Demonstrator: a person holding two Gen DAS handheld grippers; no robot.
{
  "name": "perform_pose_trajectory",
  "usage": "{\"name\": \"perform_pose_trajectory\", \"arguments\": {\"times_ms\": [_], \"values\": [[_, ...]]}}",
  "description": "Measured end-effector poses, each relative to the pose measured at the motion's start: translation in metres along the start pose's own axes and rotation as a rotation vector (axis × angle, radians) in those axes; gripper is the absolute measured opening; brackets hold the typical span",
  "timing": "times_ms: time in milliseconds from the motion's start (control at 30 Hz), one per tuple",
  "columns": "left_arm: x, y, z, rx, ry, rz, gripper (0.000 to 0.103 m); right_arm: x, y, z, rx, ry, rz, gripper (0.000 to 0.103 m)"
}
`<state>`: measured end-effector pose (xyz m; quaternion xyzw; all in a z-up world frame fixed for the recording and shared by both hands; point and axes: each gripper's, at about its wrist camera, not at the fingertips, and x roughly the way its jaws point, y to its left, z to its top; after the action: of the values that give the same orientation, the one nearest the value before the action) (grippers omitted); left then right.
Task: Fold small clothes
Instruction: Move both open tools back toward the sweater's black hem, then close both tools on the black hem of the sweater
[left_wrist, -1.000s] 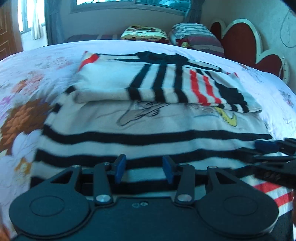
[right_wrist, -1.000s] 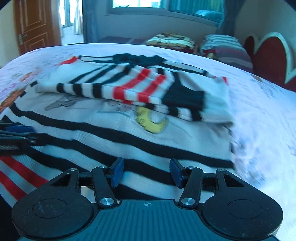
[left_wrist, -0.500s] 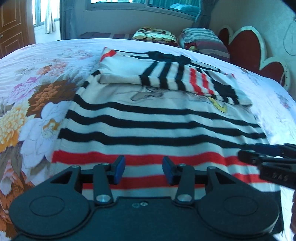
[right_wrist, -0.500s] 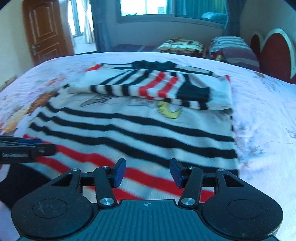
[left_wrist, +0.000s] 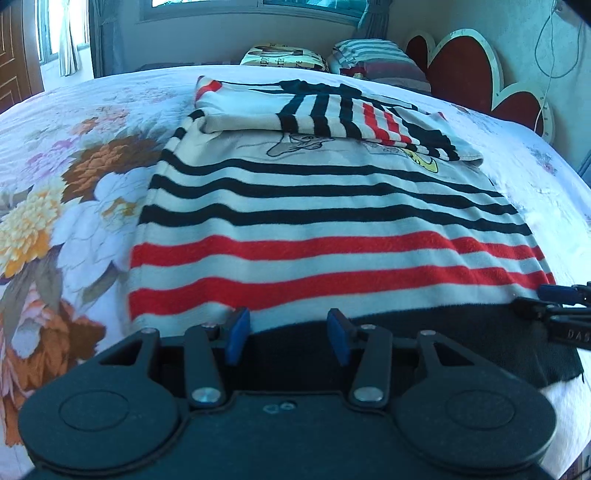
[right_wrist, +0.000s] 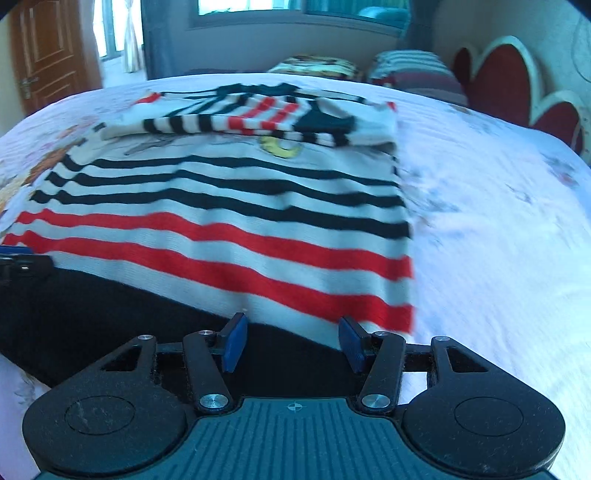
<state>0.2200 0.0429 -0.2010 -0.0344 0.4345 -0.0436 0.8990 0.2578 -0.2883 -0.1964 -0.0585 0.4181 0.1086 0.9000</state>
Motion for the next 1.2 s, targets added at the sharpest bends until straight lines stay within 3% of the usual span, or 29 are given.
{"name": "perform_pose_trajectory", "arguments": {"times_ms": [167,267,333,400,733,767,800,833,867,1133,1167,1200], "values": [[-0.009,-0.001,-0.003,-0.001,0.004,0.006,0.046,-0.018,0.006,-0.005,0.039,-0.006,-0.037,0.053],[-0.018,-0.001,-0.006,-0.009,0.006,0.011,0.054,-0.027,0.006,-0.01,0.076,-0.009,-0.041,0.053],[-0.025,-0.002,-0.009,-0.006,-0.001,0.023,0.066,-0.034,0.004,-0.011,0.113,-0.01,-0.049,0.053],[-0.033,-0.001,-0.014,-0.003,-0.019,0.037,0.073,-0.04,0.003,-0.013,0.133,-0.016,-0.059,0.053],[-0.049,0.02,-0.027,-0.031,-0.035,0.057,0.081,-0.058,-0.01,-0.028,0.211,0.002,-0.105,0.054],[-0.049,0.022,-0.028,-0.04,-0.026,0.05,0.081,-0.059,-0.012,-0.03,0.218,0.005,-0.109,0.057],[-0.049,0.025,-0.03,-0.047,-0.016,0.044,0.081,-0.06,-0.014,-0.032,0.227,0.005,-0.116,0.082],[-0.048,0.028,-0.032,-0.05,-0.008,0.039,0.081,-0.062,-0.017,-0.034,0.237,-0.011,-0.123,0.093],[-0.048,0.03,-0.034,-0.052,-0.001,0.032,0.081,-0.064,-0.018,-0.035,0.238,-0.025,-0.121,0.096],[-0.045,0.046,-0.046,-0.085,0.018,-0.02,0.075,-0.053,-0.022,-0.035,0.239,-0.008,-0.083,0.095],[-0.045,0.047,-0.046,-0.093,0.02,-0.026,0.073,-0.051,-0.022,-0.035,0.242,-0.006,-0.076,0.093],[-0.044,0.049,-0.045,-0.101,0.022,-0.035,0.069,-0.049,-0.022,-0.034,0.243,0.0,-0.066,0.081]]}}
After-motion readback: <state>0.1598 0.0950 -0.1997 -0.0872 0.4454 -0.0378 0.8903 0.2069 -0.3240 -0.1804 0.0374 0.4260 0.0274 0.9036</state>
